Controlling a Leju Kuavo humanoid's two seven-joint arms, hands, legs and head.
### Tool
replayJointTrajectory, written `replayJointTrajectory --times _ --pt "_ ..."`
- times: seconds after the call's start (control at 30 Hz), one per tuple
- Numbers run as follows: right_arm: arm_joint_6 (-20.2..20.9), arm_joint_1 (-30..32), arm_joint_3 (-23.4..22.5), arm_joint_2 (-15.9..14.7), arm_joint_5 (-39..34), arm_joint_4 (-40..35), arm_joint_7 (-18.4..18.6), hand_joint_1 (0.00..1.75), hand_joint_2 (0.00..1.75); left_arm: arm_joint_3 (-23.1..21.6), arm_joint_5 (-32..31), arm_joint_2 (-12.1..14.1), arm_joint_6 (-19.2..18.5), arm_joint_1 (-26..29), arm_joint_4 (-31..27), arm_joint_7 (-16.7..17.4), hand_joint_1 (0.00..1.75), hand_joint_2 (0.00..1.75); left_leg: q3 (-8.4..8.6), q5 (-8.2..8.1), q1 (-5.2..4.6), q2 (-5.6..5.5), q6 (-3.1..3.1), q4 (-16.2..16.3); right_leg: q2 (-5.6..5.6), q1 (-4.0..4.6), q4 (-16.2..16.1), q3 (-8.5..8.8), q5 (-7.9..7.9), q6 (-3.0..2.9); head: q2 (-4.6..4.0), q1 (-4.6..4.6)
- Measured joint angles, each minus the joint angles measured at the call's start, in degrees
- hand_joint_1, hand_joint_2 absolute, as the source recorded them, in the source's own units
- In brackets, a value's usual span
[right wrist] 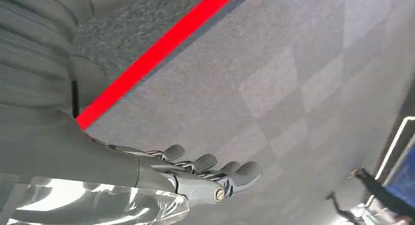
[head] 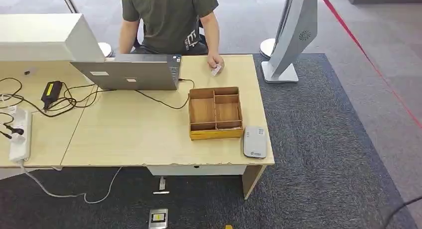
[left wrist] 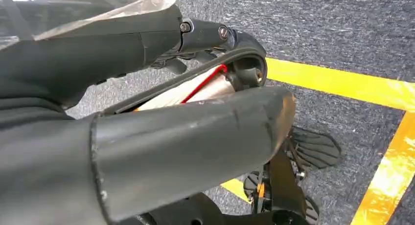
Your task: Pass the card to the sensor for recognition and then transmit it.
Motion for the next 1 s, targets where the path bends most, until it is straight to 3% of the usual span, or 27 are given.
replayJointTrajectory --times 0.13,0.43,0.5,0.63,0.7,0.73,0.83,1.0 --pt "0.4 -1.1 -1.7 0.0 1.3 0.4 -1.1 0.00 1.75 -0.2 0.0 0.0 0.2 0.0 0.0 -0.2 0.00 0.00 0.02 0.00 0.00 0.10 0.00 0.0 0.08 0.00 0.0 0.00 0.01 0.00 -0.02 0.00" --pt "-1.5 -10.2 -3.1 0.0 2.7 7.0 -9.4 0.00 1.75 -0.8 -0.4 0.0 0.2 -0.3 0.0 -0.7 0.00 0.00 0.06 0.01 0.00 0.20 0.00 0.0 0.25 0.00 0.0 -0.01 0.08 -0.04 -0.02 0.00" --pt "1.2 -10.8 -3.0 0.5 2.7 6.9 -7.4 0.00 1.75 -0.8 -0.2 0.0 0.6 -0.2 0.0 -0.6 0.00 0.00 -0.08 0.02 0.03 0.11 0.00 0.0 0.21 0.04 0.0 0.11 0.09 -0.02 -0.02 -0.02" --pt "8.9 -8.7 0.2 4.2 1.3 -1.7 -1.2 0.00 1.75 -0.8 0.3 -0.3 1.6 -0.6 0.0 -0.5 0.00 0.00 -0.09 0.02 0.08 0.11 -0.02 0.0 0.21 0.09 0.1 0.09 0.10 -0.05 -0.02 0.00" --pt "15.3 -6.6 3.1 5.6 -1.2 -8.5 -0.3 0.00 1.75 -0.8 0.3 -0.4 1.9 -0.8 0.0 -0.3 0.00 0.00 -0.13 0.05 0.08 -0.05 -0.04 0.0 0.08 0.09 0.1 0.10 0.08 -0.06 -0.02 0.02" --pt "17.0 -5.1 5.5 6.5 -0.7 -13.6 2.9 0.00 1.75 -0.8 0.0 -0.4 2.0 -0.8 0.0 -0.1 0.00 0.00 -0.14 0.07 0.10 -0.11 -0.07 0.0 0.04 0.10 0.1 0.09 0.07 -0.08 -0.02 0.07" --pt "17.9 -2.9 11.9 8.4 2.0 -25.3 8.9 0.00 1.75 -0.9 -1.5 -0.5 1.5 -0.9 0.0 -0.2 0.00 0.00 -0.14 0.10 0.12 -0.20 -0.10 0.0 -0.03 0.12 0.2 0.04 0.06 -0.09 0.00 -0.02" --pt "20.7 -2.1 19.1 8.9 6.9 -37.0 9.0 0.00 1.75 -1.5 -3.3 -0.5 0.3 -0.9 0.0 -0.4 0.00 0.00 -0.11 0.14 0.12 -0.26 -0.11 0.0 -0.07 0.11 0.2 0.00 0.06 -0.08 -0.02 -0.04"
